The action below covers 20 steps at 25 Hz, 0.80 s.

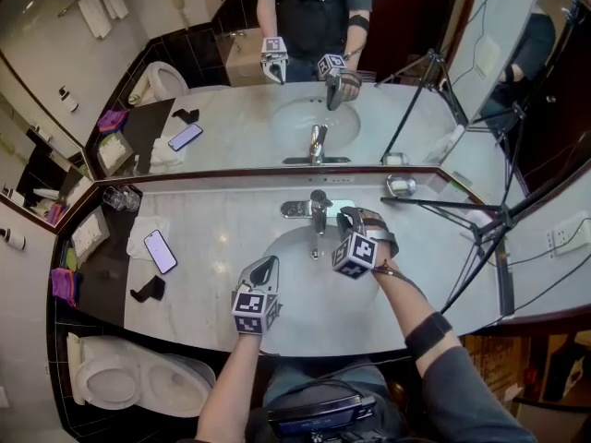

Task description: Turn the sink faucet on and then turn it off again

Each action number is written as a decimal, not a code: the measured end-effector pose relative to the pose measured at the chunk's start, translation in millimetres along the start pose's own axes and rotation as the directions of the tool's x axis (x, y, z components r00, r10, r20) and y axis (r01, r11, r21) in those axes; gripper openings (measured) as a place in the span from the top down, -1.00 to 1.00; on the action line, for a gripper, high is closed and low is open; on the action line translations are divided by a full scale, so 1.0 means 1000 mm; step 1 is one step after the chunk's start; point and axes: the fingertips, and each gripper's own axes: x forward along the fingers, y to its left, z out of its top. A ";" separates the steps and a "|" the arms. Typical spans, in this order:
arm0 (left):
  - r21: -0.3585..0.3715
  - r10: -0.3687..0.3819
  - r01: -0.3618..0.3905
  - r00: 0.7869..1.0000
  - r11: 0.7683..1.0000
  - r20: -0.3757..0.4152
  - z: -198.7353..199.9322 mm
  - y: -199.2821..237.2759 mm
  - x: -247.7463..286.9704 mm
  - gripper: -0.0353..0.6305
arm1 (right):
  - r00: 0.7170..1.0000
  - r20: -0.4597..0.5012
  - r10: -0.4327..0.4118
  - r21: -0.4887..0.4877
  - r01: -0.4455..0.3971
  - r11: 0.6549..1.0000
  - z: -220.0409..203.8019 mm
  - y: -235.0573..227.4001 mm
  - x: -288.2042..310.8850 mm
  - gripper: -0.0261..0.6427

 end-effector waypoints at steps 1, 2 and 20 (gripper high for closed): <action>0.003 -0.002 0.002 1.000 1.000 0.003 0.001 0.000 -0.001 0.87 | 1.000 0.000 -0.002 0.045 0.002 0.999 -0.002 -0.001 -0.008 0.77; 0.004 -0.005 0.005 1.000 1.000 0.004 0.003 -0.001 -0.003 0.87 | 1.000 0.003 -0.008 0.090 0.008 0.996 -0.005 -0.002 -0.015 0.78; 0.015 -0.032 0.032 0.999 0.999 0.019 0.011 -0.009 -0.022 0.87 | 0.996 0.078 -0.052 0.764 -0.026 0.645 -0.077 0.033 -0.124 0.87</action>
